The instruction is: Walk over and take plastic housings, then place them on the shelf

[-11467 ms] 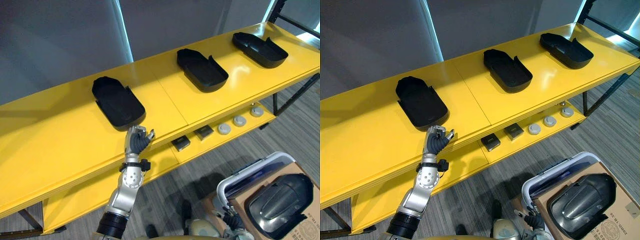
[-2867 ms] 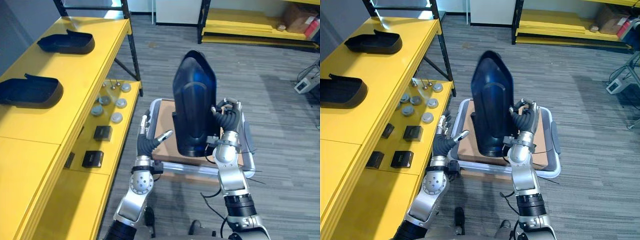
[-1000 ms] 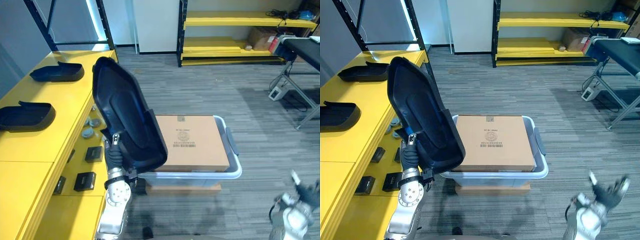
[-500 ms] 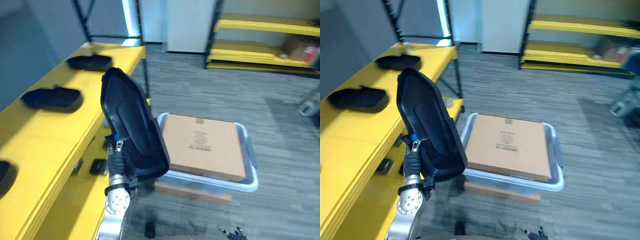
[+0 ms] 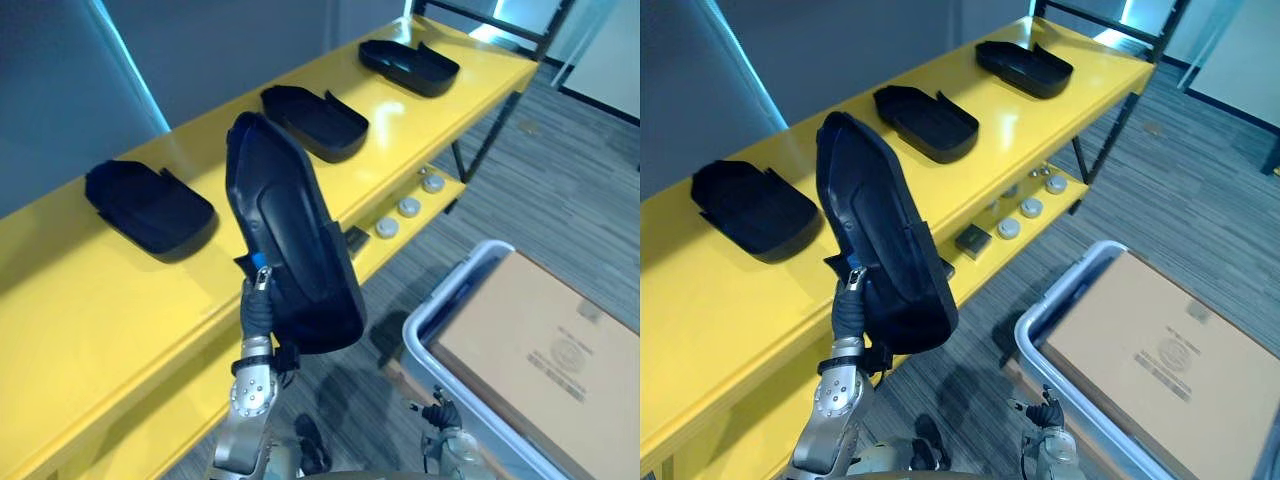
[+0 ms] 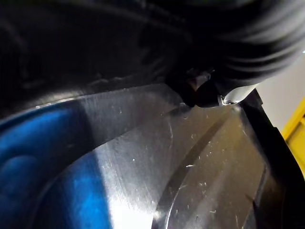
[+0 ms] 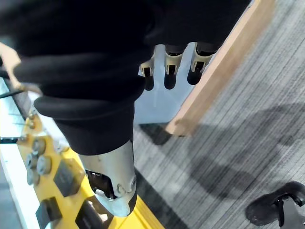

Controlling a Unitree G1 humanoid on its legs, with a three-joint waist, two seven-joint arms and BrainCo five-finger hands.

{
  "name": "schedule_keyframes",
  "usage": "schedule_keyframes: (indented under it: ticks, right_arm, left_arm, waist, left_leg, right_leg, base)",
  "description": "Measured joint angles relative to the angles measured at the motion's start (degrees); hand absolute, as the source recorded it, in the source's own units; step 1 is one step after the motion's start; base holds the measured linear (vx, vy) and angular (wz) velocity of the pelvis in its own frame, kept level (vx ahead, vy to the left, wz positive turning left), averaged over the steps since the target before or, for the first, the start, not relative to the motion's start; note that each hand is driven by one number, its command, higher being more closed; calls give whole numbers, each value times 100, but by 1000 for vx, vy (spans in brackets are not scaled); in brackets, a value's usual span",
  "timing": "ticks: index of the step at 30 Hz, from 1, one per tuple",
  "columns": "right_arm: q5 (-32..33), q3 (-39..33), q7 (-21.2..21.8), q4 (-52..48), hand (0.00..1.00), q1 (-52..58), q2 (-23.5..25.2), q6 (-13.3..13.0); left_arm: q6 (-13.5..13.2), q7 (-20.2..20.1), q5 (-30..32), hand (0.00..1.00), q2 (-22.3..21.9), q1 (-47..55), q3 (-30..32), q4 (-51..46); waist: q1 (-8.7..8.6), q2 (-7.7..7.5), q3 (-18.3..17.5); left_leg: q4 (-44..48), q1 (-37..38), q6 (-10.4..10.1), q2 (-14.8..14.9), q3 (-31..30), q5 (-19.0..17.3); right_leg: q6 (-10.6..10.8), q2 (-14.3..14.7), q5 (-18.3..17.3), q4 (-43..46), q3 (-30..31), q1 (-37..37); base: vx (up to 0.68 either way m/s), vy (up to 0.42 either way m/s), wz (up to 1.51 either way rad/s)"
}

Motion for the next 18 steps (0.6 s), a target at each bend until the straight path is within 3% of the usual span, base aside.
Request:
schedule_keyframes:
  ticks: [2,4,5,6,7,8,10,11,14,18]
  right_arm:
    - [4,-2,0,-2,0,98,-9,-3]
    - [84,-55,-6,-71,0,118,-38,-44]
    - [86,-56,-11,-68,0,129,-47,-50]
    - [86,-42,-8,-50,0,183,-35,-44]
    - [137,-38,-3,-46,0,190,-23,-39]
    - [135,-43,-2,-61,0,202,-47,-43]
    - [135,-28,16,-68,0,225,-98,-47]
    - [130,-21,43,-73,0,237,-76,-43]
    - [129,-3,103,-82,0,362,-63,-39]
    - [131,-5,98,-119,0,501,-9,-44]
  left_arm:
    - [-1,95,91,100,7,-21,65,25]
    - [-23,144,139,100,9,-170,3,172]
    - [-24,174,151,100,5,-194,-29,224]
    - [-34,192,180,100,32,-160,-69,231]
    - [-51,199,181,100,-32,-103,-56,309]
    - [-53,199,184,100,-92,31,-39,274]
    - [-83,197,182,100,-163,172,-34,197]
    - [-93,188,175,100,-224,250,-29,197]
    - [-91,158,164,100,-272,418,-28,197]
    - [-81,63,104,100,-262,520,-29,193]
  waist:
    - [-72,8,5]
    - [-167,16,19]
    - [-137,0,15]
    - [-100,-159,-15]
    - [-69,-112,-2]
    - [36,3,-72]
    - [189,89,-118]
    - [227,159,-147]
    - [217,73,-148]
    - [230,-96,-242]
  left_leg:
    - [-66,217,-11,-68,-404,-2]
    - [18,329,-178,-145,-1037,-42]
    - [72,362,-259,-179,-1137,-85]
    - [145,474,-411,-330,-1274,-176]
    - [204,591,-517,-323,-1373,-252]
    - [206,599,-581,-231,-1389,-238]
    - [213,587,-645,-90,-1354,-252]
    - [202,594,-801,14,-1354,-244]
    - [-7,751,-1062,120,-1309,-91]
    - [-83,793,-1103,151,-1348,8]
  right_leg:
    - [44,510,-329,-478,671,-390]
    - [243,1202,-446,-1255,1792,-752]
    - [305,1289,-380,-1474,1976,-811]
    - [303,1283,193,-2082,2067,-798]
    - [208,1199,415,-2059,1927,-733]
    - [184,1238,429,-2133,1817,-657]
    - [133,1343,429,-2387,1699,-460]
    - [59,1418,475,-2577,1583,-324]
    - [-87,1492,568,-2895,1354,-14]
    - [-155,1529,626,-3244,1176,255]
  base:
    - [357,24,102]
    - [258,-90,150]
    - [251,-128,147]
    - [269,-155,138]
    - [306,-160,116]
    - [246,-134,68]
    - [189,-126,19]
    - [184,-150,25]
    - [123,-115,27]
    - [65,-64,20]
